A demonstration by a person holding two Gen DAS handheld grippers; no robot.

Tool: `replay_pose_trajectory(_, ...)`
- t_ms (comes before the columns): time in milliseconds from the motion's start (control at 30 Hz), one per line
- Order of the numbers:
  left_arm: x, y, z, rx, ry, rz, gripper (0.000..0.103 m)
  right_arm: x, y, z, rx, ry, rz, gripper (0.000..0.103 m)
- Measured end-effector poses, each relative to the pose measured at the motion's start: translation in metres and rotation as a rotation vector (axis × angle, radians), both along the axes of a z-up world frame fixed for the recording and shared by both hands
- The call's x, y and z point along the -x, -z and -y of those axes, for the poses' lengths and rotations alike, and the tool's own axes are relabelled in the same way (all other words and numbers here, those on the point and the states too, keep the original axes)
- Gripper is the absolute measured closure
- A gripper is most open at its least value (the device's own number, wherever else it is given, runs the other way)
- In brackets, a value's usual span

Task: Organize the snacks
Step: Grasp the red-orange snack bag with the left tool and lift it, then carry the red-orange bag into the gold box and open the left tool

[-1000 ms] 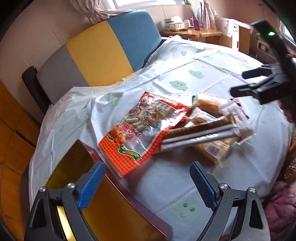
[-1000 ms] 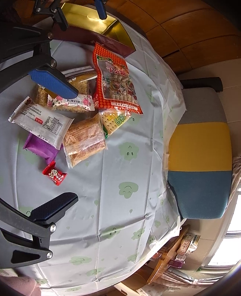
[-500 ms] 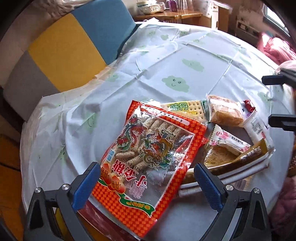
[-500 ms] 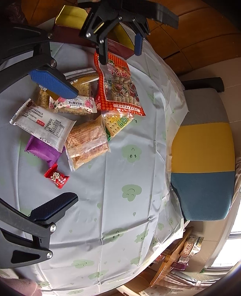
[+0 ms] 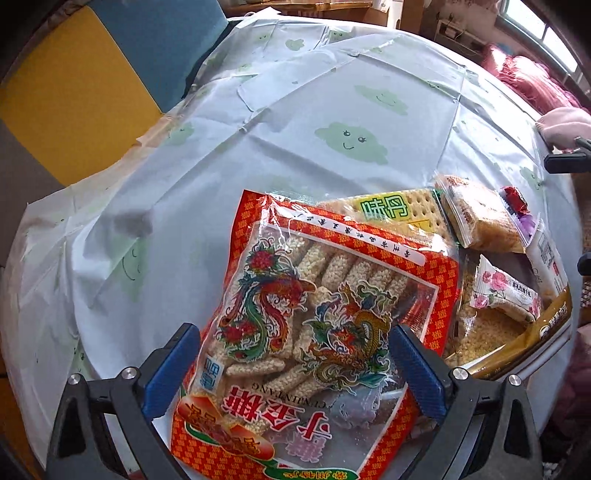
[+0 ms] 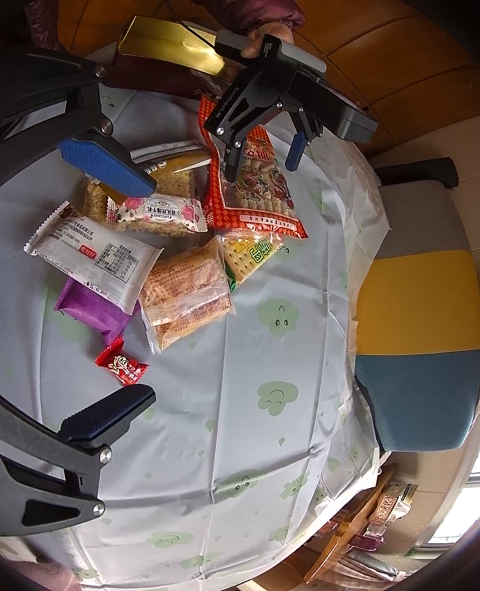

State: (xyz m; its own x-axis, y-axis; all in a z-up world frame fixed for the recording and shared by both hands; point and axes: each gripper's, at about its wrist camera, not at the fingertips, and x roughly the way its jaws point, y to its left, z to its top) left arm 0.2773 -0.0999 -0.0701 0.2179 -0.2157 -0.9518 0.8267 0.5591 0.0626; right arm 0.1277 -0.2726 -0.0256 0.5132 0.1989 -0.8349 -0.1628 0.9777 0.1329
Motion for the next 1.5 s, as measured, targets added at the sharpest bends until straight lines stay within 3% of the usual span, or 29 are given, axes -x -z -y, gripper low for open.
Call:
replay_pose_trajectory(267, -0.022, 0.015, 0.003, 0.085, -0.023, -0.098, 0.002, -0.003, 0.005, 0.003, -0.013, 0.004, -0.034, 0.001)
replay_pose_trajectory(333, -0.021, 0.012, 0.000, 0.099, -0.022, -0.078, 0.022, -0.005, 0.007, 0.002, -0.014, 0.002, -0.042, 0.001)
replay_pose_trajectory(433, -0.015, 0.003, -0.006, 0.121, -0.051, -0.062, 0.041, -0.006, 0.008, 0.002, -0.015, 0.005, -0.048, 0.001)
replay_pose_trajectory(667, 0.013, -0.015, -0.014, 0.148, -0.166, 0.019, 0.060, -0.007, 0.007, 0.004, -0.001, 0.023, -0.035, 0.001)
replay_pose_trajectory(733, 0.017, -0.025, -0.020, 0.194, -0.231, 0.025, 0.076, -0.006, 0.005, 0.006, 0.002, 0.032, -0.026, 0.001)
replay_pose_trajectory(867, 0.029, -0.031, -0.030, 0.198, -0.312, 0.055, 0.079, -0.005, 0.002, 0.010, 0.011, 0.052, -0.009, 0.001)
replay_pose_trajectory(933, 0.036, -0.035, -0.036, 0.213, -0.352, 0.073, 0.086, -0.005, 0.001, 0.011, 0.011, 0.056, -0.002, 0.001)
replay_pose_trajectory(1033, 0.042, -0.051, -0.051, 0.306, -0.435, 0.079, 0.086, -0.004, 0.000, 0.012, 0.027, 0.063, 0.009, 0.001)
replay_pose_trajectory(1167, 0.057, -0.067, -0.060, 0.320, -0.499, 0.127, 0.087, -0.004, -0.002, 0.014, 0.041, 0.076, 0.023, 0.001)
replay_pose_trajectory(1500, 0.105, -0.139, -0.117, 0.479, -0.715, 0.192, 0.086, -0.001, -0.009, 0.021, 0.060, 0.117, 0.066, 0.001)
